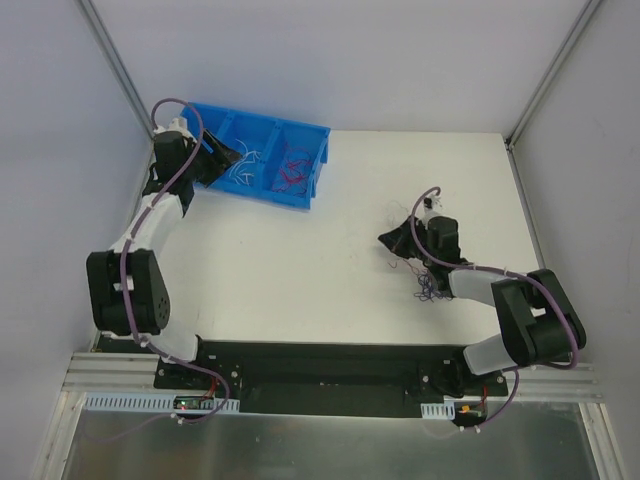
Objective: Untangle the cables
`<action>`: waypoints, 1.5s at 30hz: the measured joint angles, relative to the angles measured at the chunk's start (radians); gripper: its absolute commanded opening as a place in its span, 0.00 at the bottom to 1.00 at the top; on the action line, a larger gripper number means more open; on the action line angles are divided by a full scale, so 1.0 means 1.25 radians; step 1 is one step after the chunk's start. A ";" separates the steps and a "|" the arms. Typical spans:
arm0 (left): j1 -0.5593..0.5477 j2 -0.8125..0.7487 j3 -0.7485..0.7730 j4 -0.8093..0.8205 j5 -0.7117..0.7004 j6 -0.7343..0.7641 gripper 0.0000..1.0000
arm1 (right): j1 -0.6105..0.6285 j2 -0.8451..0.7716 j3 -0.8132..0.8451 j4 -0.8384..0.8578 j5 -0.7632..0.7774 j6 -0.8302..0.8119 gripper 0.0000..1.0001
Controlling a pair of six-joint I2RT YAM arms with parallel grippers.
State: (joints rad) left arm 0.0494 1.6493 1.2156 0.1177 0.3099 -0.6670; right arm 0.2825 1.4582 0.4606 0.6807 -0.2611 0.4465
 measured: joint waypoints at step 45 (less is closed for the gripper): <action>-0.570 -0.338 -0.404 -0.236 -0.146 0.121 0.78 | 0.322 -0.278 -0.123 -0.169 0.515 0.005 0.54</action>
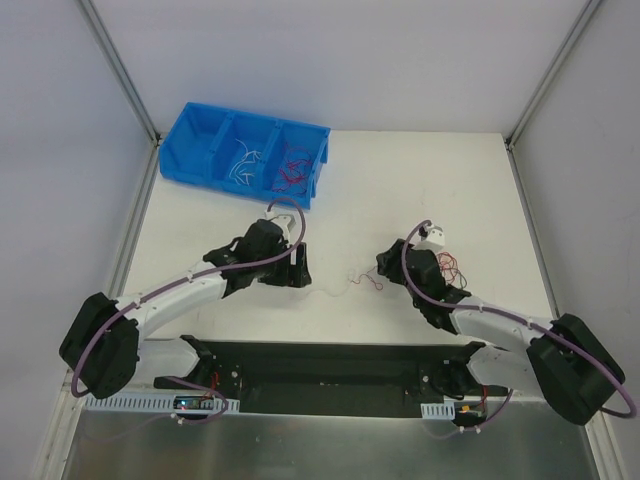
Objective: Untangle the cables
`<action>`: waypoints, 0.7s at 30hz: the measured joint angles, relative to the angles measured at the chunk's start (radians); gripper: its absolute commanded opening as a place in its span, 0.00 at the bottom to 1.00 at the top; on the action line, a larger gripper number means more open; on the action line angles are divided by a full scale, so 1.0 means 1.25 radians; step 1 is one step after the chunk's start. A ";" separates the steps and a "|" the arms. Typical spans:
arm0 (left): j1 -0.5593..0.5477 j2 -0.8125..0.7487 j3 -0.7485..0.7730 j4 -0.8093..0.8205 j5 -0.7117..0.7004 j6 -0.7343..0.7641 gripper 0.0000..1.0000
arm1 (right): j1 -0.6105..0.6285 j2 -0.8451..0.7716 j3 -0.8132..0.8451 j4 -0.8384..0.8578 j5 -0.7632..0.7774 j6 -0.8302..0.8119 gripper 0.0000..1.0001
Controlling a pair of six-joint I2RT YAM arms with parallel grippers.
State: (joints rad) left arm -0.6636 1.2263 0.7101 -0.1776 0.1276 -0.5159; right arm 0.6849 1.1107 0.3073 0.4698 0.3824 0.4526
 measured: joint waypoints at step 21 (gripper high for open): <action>-0.029 0.105 -0.013 0.037 -0.065 -0.025 0.08 | -0.045 0.212 0.163 -0.208 -0.040 0.100 0.10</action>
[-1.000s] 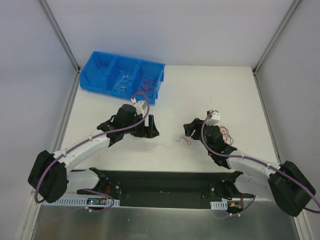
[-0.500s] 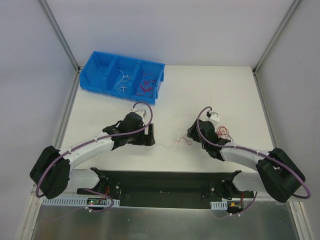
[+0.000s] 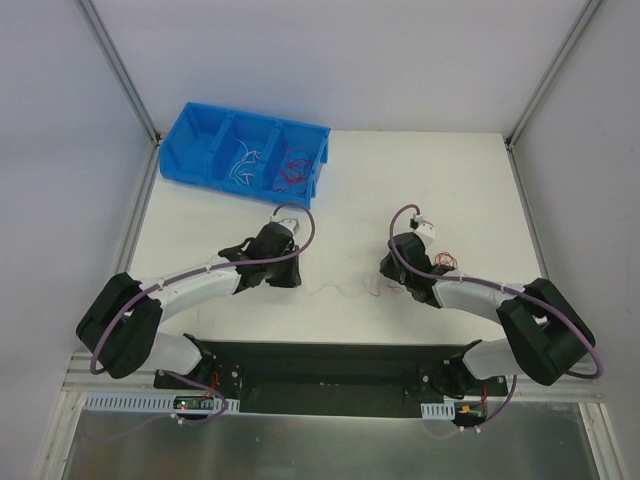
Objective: Untangle the cables
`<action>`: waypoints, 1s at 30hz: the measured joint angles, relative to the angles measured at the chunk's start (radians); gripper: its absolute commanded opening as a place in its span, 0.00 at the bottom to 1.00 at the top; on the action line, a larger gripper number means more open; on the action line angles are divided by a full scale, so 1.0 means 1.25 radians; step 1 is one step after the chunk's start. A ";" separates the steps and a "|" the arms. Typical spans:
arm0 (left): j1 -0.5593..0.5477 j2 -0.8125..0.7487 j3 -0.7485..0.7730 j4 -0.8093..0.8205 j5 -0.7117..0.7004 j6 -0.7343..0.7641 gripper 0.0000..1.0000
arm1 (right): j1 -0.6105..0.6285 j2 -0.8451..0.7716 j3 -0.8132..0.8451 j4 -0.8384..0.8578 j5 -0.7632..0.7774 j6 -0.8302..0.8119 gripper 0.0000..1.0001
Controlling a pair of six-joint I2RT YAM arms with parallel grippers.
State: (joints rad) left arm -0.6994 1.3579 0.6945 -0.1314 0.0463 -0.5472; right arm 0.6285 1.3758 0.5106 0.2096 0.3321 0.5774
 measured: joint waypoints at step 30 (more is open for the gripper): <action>-0.001 -0.089 -0.006 0.029 0.058 -0.098 0.64 | -0.002 -0.028 -0.011 -0.021 0.050 0.046 0.01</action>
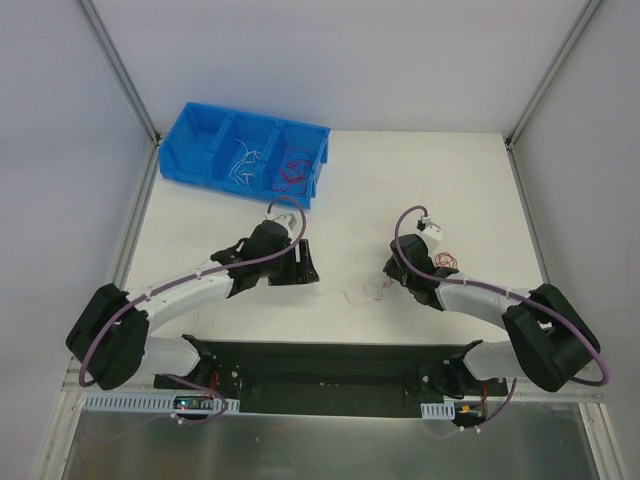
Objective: Untangle the cables
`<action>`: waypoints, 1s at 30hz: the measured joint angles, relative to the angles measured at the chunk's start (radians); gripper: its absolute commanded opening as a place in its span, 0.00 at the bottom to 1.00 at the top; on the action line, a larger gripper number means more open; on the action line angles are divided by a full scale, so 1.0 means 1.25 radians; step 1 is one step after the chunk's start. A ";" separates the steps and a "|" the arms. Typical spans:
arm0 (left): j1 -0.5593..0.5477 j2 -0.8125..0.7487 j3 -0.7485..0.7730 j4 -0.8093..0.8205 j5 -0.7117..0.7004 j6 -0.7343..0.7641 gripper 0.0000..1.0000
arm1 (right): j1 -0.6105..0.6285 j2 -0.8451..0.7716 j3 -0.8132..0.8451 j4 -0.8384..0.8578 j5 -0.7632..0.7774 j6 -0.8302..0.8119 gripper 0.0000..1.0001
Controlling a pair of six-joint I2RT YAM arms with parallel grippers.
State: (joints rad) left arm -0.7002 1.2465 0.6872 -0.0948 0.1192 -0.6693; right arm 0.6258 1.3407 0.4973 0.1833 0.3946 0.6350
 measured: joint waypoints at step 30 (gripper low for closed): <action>-0.031 -0.291 0.005 -0.031 -0.404 0.184 0.00 | 0.000 -0.055 -0.032 -0.019 0.058 0.035 0.01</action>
State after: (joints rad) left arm -0.7395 0.8829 0.6930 -0.1341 -0.3862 -0.4393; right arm 0.6258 1.2720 0.4568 0.1600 0.4675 0.6785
